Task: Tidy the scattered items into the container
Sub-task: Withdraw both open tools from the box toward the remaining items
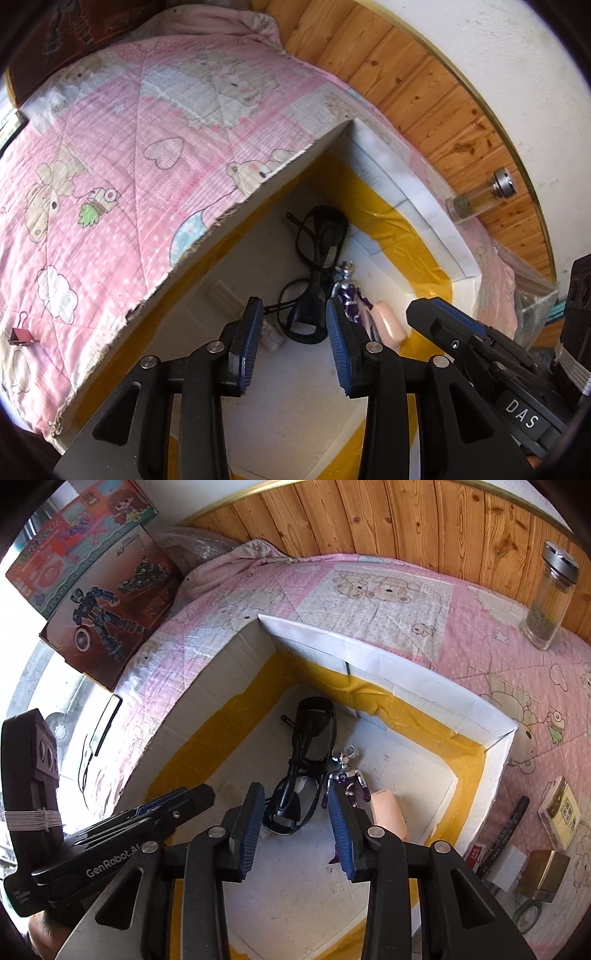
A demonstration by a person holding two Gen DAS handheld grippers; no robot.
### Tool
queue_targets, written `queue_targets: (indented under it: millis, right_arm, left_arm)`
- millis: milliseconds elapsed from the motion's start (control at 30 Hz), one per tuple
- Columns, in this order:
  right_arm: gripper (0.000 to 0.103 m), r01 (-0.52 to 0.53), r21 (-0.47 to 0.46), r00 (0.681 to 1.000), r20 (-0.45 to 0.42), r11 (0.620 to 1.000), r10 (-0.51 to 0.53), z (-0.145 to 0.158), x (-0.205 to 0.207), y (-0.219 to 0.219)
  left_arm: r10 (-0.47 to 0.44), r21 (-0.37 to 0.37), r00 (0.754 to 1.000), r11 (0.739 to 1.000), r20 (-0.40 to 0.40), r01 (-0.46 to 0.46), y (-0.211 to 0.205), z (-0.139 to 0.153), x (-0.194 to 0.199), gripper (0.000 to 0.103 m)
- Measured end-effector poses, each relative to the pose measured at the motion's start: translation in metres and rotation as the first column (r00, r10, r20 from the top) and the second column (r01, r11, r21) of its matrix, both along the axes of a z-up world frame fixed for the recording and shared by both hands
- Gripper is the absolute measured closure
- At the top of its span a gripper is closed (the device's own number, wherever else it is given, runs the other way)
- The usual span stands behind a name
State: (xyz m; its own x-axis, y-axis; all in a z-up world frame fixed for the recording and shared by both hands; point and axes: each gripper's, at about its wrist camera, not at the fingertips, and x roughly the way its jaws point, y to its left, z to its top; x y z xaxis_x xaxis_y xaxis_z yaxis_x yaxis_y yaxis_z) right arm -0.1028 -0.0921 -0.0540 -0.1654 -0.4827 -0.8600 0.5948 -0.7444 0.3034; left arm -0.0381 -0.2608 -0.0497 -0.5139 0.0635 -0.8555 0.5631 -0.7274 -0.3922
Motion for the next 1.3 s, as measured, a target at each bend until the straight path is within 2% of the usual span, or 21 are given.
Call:
queue_targets:
  millis: [133, 300, 433, 567, 667, 733, 800, 867, 933, 1033, 1300]
  right_arm:
    - [0.065, -0.031, -0.054, 0.998, -0.063, 0.998, 0.028, 0.018, 0.019, 0.019]
    - [0.065, -0.022, -0.096, 0.991, -0.137, 0.995, 0.009, 0.039, 0.046, 0.064]
    - [0.059, 0.006, -0.152, 0.989, -0.144, 0.988, -0.028, 0.061, 0.063, 0.110]
    - [0.054, -0.027, -0.231, 0.989, -0.150, 0.973, -0.008, 0.078, 0.075, 0.144]
    - [0.053, -0.040, -0.256, 0.980, -0.200, 0.966, -0.013, 0.072, 0.084, 0.173]
    - [0.052, -0.006, -0.249, 0.970, -0.238, 0.969, -0.055, 0.058, 0.088, 0.196]
    - [0.052, 0.049, -0.259, 0.962, -0.247, 0.965, -0.115, 0.038, 0.087, 0.221]
    - [0.052, 0.097, -0.281, 0.963, -0.215, 0.955, -0.161, 0.018, 0.082, 0.242]
    - [0.052, 0.156, -0.273, 0.964, -0.167, 0.949, -0.207, 0.002, 0.072, 0.254]
    - [0.052, 0.215, -0.230, 0.956, -0.150, 0.949, -0.253, -0.008, 0.053, 0.257]
    - [0.049, 0.344, -0.179, 0.923, -0.114, 0.922, -0.366, -0.021, 0.031, 0.270]
  left_arm:
    - [-0.099, -0.050, 0.994, 0.994, -0.054, 0.096, 0.030, 0.018, -0.009, 0.066]
    - [-0.206, -0.099, 0.973, 0.976, -0.108, 0.195, 0.064, 0.035, 0.003, 0.065]
    - [-0.327, -0.140, 0.930, 0.942, -0.169, 0.306, 0.097, 0.057, 0.013, 0.062]
    - [-0.436, -0.239, 0.872, 0.891, -0.221, 0.385, 0.138, 0.075, 0.028, 0.056]
    - [-0.508, -0.246, 0.834, 0.855, -0.214, 0.458, 0.168, 0.069, 0.034, 0.054]
    - [-0.545, -0.223, 0.813, 0.835, -0.205, 0.503, 0.189, 0.059, 0.033, 0.053]
    - [-0.576, -0.202, 0.796, 0.815, -0.188, 0.542, 0.208, 0.050, 0.030, 0.053]
    - [-0.604, -0.201, 0.778, 0.795, -0.174, 0.572, 0.225, 0.044, 0.024, 0.053]
    - [-0.611, -0.218, 0.778, 0.787, -0.147, 0.577, 0.238, 0.039, 0.018, 0.053]
    - [-0.611, -0.222, 0.784, 0.785, -0.114, 0.579, 0.250, 0.029, 0.007, 0.051]
    - [-0.570, -0.162, 0.822, 0.811, -0.004, 0.562, 0.266, -0.014, -0.027, 0.050]
